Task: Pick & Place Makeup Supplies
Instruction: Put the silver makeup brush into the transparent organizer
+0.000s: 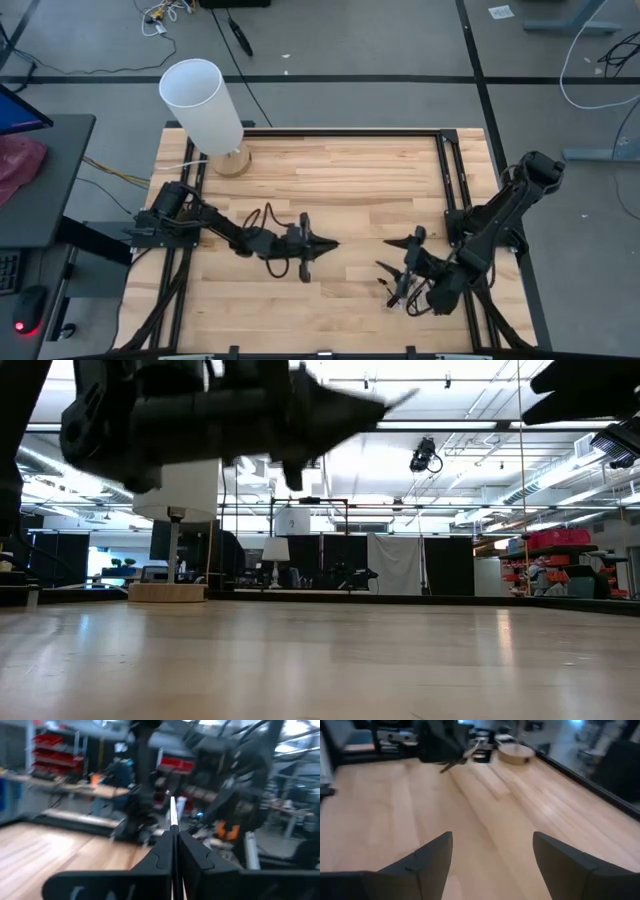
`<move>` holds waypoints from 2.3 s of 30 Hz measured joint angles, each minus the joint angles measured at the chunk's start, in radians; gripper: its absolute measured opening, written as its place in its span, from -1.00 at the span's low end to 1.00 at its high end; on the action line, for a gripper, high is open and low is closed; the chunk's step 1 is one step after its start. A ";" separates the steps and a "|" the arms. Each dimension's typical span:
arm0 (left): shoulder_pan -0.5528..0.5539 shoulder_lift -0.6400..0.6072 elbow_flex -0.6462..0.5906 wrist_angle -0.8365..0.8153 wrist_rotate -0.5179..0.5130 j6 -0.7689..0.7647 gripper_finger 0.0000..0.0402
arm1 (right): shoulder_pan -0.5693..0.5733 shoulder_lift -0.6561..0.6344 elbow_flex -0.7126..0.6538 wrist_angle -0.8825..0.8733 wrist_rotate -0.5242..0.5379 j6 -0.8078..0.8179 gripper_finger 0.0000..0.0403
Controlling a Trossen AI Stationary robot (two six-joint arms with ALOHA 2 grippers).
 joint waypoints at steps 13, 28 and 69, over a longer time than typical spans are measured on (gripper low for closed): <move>-0.002 -0.001 0.244 -0.209 0.125 0.080 -0.92 | -0.135 0.000 -0.400 1.374 -0.328 -0.731 0.33; -0.014 -0.001 0.318 -0.311 0.124 0.083 -0.90 | -0.158 0.000 -0.362 1.446 -0.396 -0.800 0.03; -0.032 -0.092 0.319 -0.685 -0.048 0.087 0.14 | -0.088 -0.090 -0.353 1.260 -0.195 -0.795 -0.98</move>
